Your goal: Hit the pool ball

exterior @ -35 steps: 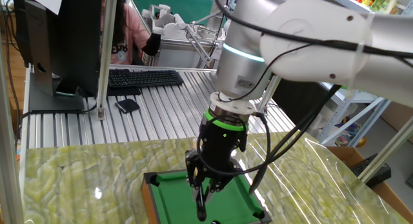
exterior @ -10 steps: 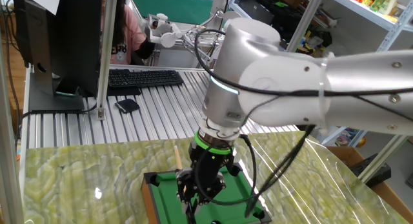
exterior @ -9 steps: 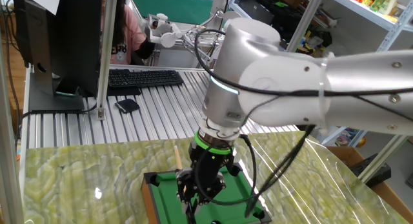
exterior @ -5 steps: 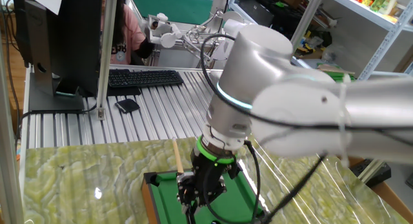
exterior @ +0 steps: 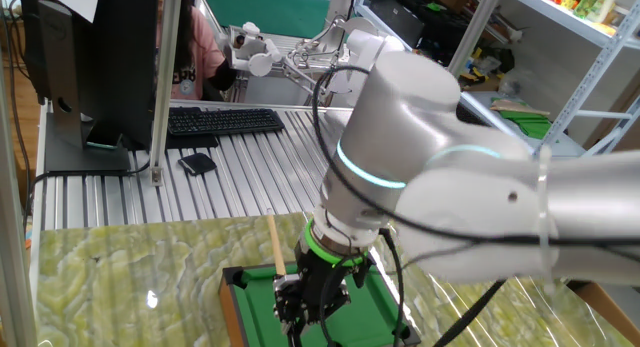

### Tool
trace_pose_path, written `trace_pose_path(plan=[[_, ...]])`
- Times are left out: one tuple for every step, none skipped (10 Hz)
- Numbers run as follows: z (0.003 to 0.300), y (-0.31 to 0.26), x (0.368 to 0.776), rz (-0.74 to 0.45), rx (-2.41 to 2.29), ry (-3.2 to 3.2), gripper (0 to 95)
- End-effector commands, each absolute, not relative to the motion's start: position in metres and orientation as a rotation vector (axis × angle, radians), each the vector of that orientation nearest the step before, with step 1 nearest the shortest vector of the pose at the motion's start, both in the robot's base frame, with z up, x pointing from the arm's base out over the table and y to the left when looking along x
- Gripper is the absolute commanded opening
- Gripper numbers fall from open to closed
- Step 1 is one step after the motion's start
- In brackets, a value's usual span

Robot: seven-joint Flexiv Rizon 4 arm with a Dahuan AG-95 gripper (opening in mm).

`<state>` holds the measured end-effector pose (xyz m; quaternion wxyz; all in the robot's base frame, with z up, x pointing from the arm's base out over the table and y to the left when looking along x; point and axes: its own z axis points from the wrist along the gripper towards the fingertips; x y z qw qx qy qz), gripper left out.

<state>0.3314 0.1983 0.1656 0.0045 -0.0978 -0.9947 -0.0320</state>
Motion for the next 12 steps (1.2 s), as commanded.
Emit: trace_pose_path(plan=[[0.161,0.197,0.332,-0.085,-0.306,-3.117,0.0],[0.159,0.197,0.332,-0.082,-0.309,-3.112,0.0],[0.158,0.196,0.332,-0.066,-0.316,-3.097,0.0],[0.156,0.196,0.332,-0.047,-0.325,-3.079,0.0],[0.153,0.195,0.332,-0.047,-0.33,-3.078,0.0],[0.149,0.194,0.332,-0.048,-0.333,-3.08,0.0],[0.146,0.193,0.333,-0.048,-0.337,-3.079,0.0],[0.146,0.193,0.333,-0.049,-0.344,-3.079,0.0],[0.145,0.193,0.333,-0.049,-0.348,-3.079,0.0],[0.145,0.193,0.333,-0.049,-0.35,-3.079,0.0],[0.143,0.192,0.333,-0.046,-0.35,-3.078,0.0],[0.143,0.192,0.333,-0.047,-0.348,-3.077,0.0]])
